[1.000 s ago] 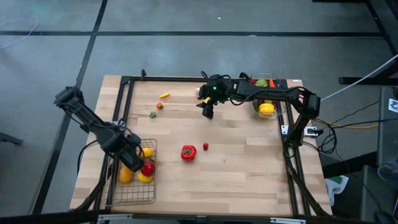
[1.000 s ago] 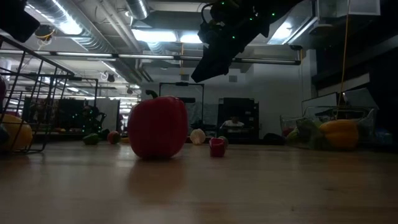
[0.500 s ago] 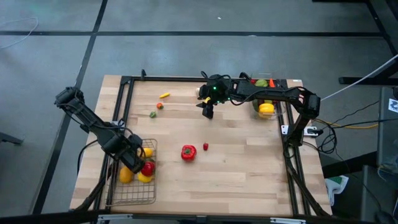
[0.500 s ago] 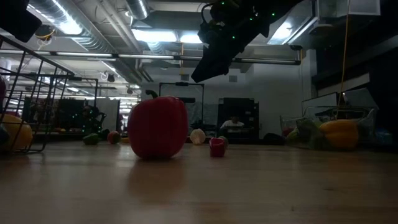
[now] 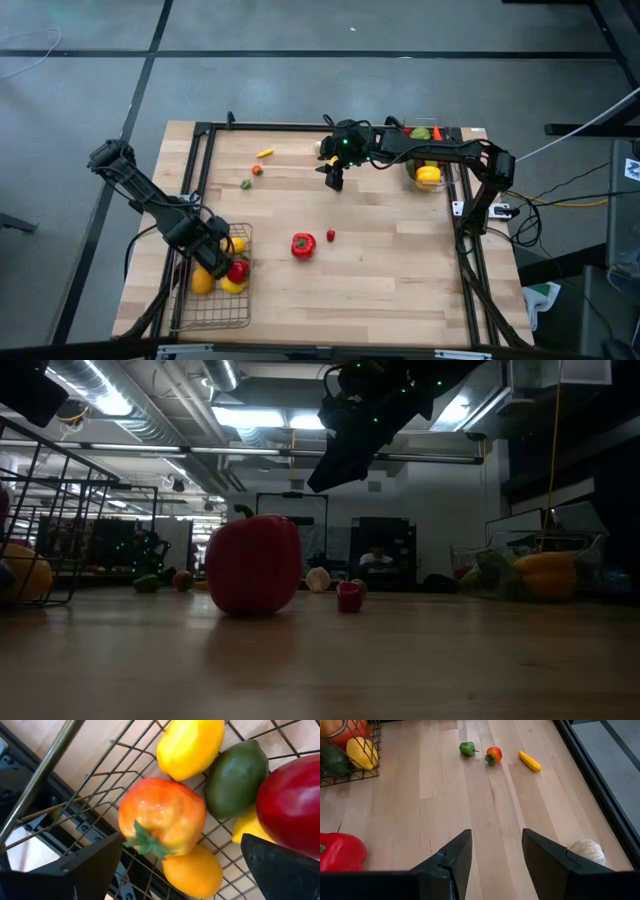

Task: Sort produce into baskets
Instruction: Put the red bell pepper into the transparent bin

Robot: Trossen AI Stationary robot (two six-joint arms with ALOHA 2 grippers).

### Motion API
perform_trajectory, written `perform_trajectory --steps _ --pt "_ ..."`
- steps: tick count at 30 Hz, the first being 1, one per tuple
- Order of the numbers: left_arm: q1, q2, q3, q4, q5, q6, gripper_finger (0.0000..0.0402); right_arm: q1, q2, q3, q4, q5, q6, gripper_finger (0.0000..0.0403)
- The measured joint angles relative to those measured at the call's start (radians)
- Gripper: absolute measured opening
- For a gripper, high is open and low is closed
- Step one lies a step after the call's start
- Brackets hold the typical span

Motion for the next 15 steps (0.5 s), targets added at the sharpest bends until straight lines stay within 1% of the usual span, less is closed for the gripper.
perform_trajectory --steps 3,6,8,15 --pt "0.0 0.0 0.0 0.015 0.024 0.016 0.04 0.0 0.0 0.0 0.0 0.0 0.0 0.0172" --pt "0.0 0.0 0.002 0.017 0.111 0.079 0.04 0.0 0.0 0.0 0.0 0.0 0.0 0.0172" --pt "0.0 -0.003 0.008 0.018 0.147 0.088 0.04 0.0 0.0 0.0 0.0 0.0 0.0 0.0172" --pt "-0.001 -0.062 0.05 0.017 0.146 0.075 0.04 0.0 0.0 0.0 0.0 0.0 0.0 0.0172"
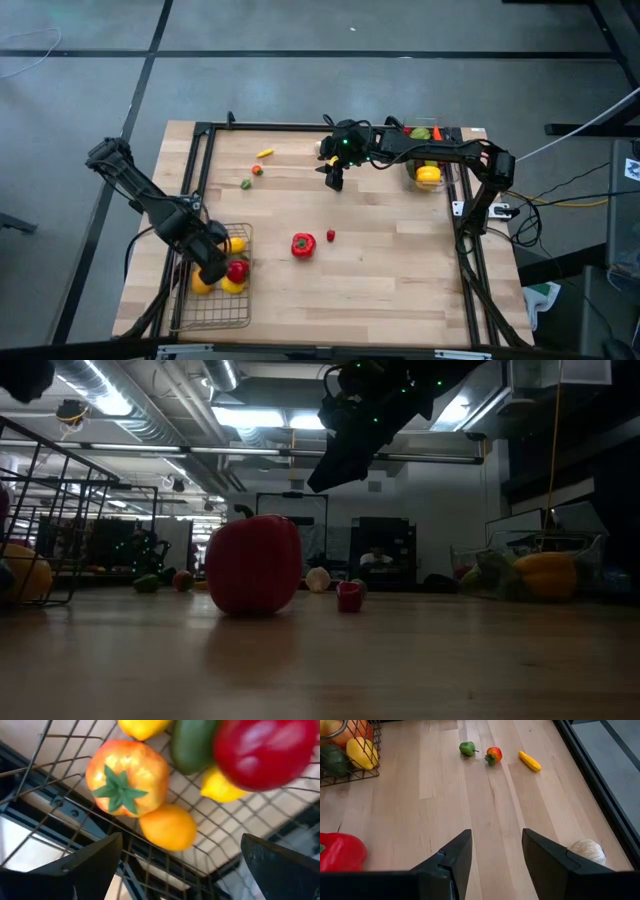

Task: Sort produce into baskets
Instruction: Put the red bell pepper into the transparent bin

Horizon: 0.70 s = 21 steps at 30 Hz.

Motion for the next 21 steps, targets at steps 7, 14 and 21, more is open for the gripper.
perform_trajectory --steps 7,14,21 --pt "0.0 -0.072 0.06 0.003 -0.105 -0.051 0.04 0.0 0.0 0.0 0.0 0.0 0.0 0.0172" --pt "0.002 -0.119 0.087 0.091 -0.305 -0.02 0.04 0.0 0.0 0.0 -0.003 0.0 0.0 0.0172" --pt "0.031 -0.122 0.087 0.126 -0.403 0.029 0.04 0.001 0.0 0.0 -0.027 -0.009 0.039 0.0174"
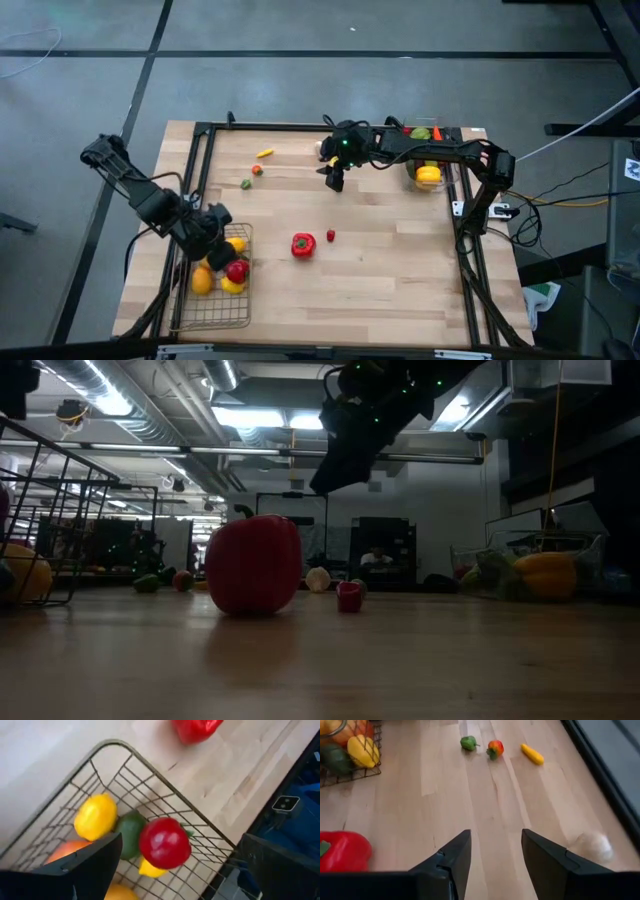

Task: Sort produce into baskets
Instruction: Put the red bell pepper into the transparent bin

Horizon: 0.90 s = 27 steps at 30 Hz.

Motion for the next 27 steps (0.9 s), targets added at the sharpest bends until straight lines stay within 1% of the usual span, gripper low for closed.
perform_trajectory --steps 3,6,8,14,23,27 --pt "0.02 0.0 0.0 0.0 -0.013 0.031 0.04 0.0 0.0 0.0 -0.024 0.0 0.071 0.0183" --pt "0.044 0.0 0.0 0.0 -0.02 0.068 0.04 0.0 0.0 0.0 -0.052 0.001 0.171 0.0201" --pt "0.062 0.0 0.0 0.0 -0.027 0.09 0.04 0.0 0.0 0.0 -0.039 0.002 0.235 0.0214" --pt "0.116 0.0 0.0 0.017 -0.129 0.197 0.04 0.0 0.0 0.0 -0.038 0.001 0.266 0.0237" --pt "0.191 0.001 -0.024 0.156 -0.137 0.437 0.04 0.0 0.0 0.0 -0.038 0.0 0.273 0.0239" --pt "0.219 0.001 -0.039 0.165 -0.137 0.468 0.04 0.0 0.0 0.0 -0.041 -0.016 0.385 0.0239"
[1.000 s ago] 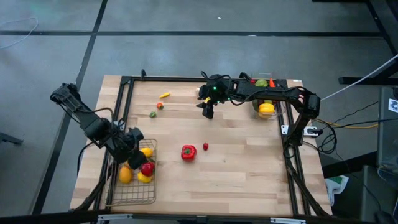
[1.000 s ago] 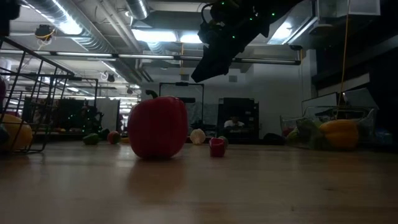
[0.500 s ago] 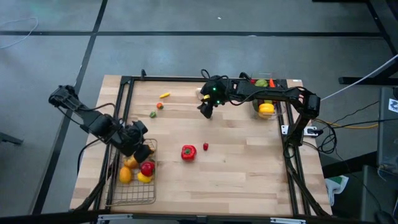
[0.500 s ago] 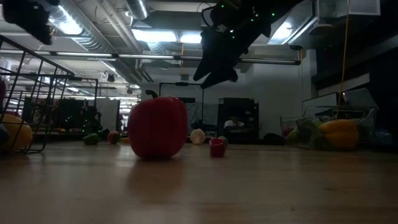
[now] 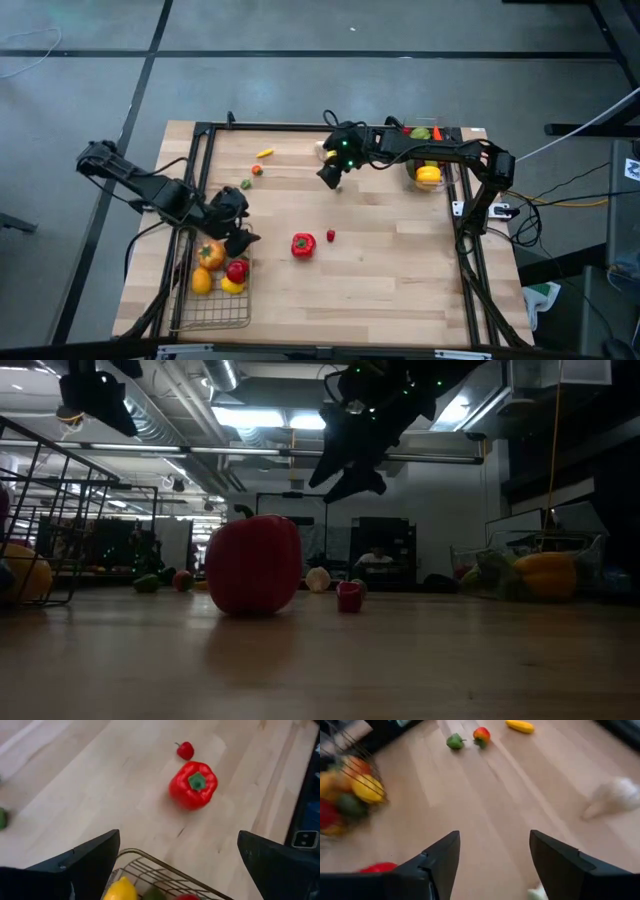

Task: Sort produce into baskets
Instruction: Put the red bell pepper into the transparent bin

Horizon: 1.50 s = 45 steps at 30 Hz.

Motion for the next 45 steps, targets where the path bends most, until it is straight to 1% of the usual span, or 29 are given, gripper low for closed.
perform_trajectory --steps 3,6,8,10,12,15,17,23,26,32,36,41,45 --pt "0.017 0.0 -0.001 -0.003 0.0 0.002 0.04 0.0 0.0 0.0 0.04 -0.071 0.068 0.0239" --pt "0.029 0.0 -0.001 -0.003 0.001 0.015 0.04 0.021 0.0 0.0 0.078 -0.183 0.075 0.0239" --pt "0.03 0.0 -0.001 -0.003 -0.001 0.038 0.04 0.058 0.0 0.0 0.091 -0.244 0.075 0.0239" --pt "0.03 0.0 -0.001 -0.002 -0.003 0.061 0.04 0.109 0.0 0.0 0.101 -0.265 0.073 0.0239" --pt "0.029 0.0 -0.001 -0.002 -0.003 0.07 0.04 0.164 0.0 0.0 0.114 -0.258 0.048 0.0239" --pt "0.029 0.0 -0.001 -0.002 -0.004 0.071 0.04 0.256 0.0 0.0 0.133 -0.205 -0.027 0.0239" --pt "0.029 0.0 -0.001 -0.002 -0.005 0.071 0.04 0.315 0.0 0.0 0.139 -0.146 -0.065 0.0239" --pt "0.029 0.0 -0.001 0.001 -0.007 0.063 0.04 0.457 0.0 0.0 0.136 0.135 -0.157 0.0239" --pt "0.029 0.0 -0.001 0.001 -0.011 0.062 0.04 0.501 0.0 0.0 0.136 0.218 -0.199 0.0239" --pt "0.029 0.0 -0.001 0.001 -0.029 0.061 0.04 0.551 0.033 -0.001 0.165 0.271 -0.27 0.0239" --pt "0.029 0.0 -0.001 0.011 -0.03 0.06 0.04 0.56 0.083 0.001 0.225 0.272 -0.318 0.0239" --pt "0.029 0.0 -0.001 0.034 -0.032 0.085 0.04 0.562 0.138 0.0 0.286 0.309 -0.398 0.0239" --pt "0.029 0.0 -0.001 0.032 -0.037 0.086 0.04 0.552 0.166 0.0 0.307 0.316 -0.406 0.0239"
